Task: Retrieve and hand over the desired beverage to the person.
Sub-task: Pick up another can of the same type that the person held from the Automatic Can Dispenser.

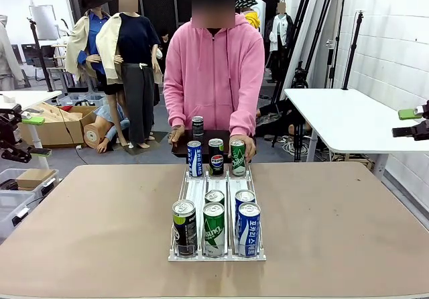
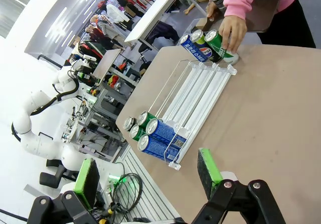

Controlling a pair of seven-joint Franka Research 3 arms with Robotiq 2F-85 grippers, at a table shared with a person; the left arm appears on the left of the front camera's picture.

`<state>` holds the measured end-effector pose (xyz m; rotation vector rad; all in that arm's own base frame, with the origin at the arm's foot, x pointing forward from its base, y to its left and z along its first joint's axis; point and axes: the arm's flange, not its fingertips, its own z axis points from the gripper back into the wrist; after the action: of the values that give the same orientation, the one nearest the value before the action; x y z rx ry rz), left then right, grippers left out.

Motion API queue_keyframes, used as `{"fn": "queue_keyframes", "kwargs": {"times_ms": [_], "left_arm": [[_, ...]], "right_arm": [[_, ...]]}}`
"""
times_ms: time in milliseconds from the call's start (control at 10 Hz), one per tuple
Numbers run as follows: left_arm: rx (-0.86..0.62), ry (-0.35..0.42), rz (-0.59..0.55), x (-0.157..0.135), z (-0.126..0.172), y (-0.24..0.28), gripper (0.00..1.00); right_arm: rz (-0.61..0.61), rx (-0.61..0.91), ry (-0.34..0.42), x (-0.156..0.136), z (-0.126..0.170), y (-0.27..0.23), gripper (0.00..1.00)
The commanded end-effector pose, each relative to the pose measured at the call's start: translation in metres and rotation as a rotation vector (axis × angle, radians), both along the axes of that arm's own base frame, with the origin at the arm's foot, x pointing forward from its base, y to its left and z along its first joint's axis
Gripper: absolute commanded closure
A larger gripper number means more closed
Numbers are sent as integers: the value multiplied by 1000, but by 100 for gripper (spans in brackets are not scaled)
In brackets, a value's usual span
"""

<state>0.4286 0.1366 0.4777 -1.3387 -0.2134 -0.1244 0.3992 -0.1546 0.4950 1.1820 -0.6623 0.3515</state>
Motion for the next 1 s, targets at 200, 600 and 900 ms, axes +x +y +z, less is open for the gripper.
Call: {"fn": "queue_keyframes", "kwargs": {"times_ms": [200, 600, 900], "left_arm": [[1, -4, 8, -4, 2, -1, 0], [1, -4, 8, -4, 2, -1, 0], [1, -4, 8, -4, 2, -1, 0]], "right_arm": [[5, 8, -6, 0, 0, 1, 0], [5, 8, -6, 0, 0, 1, 0], [5, 8, -6, 0, 0, 1, 0]]}}
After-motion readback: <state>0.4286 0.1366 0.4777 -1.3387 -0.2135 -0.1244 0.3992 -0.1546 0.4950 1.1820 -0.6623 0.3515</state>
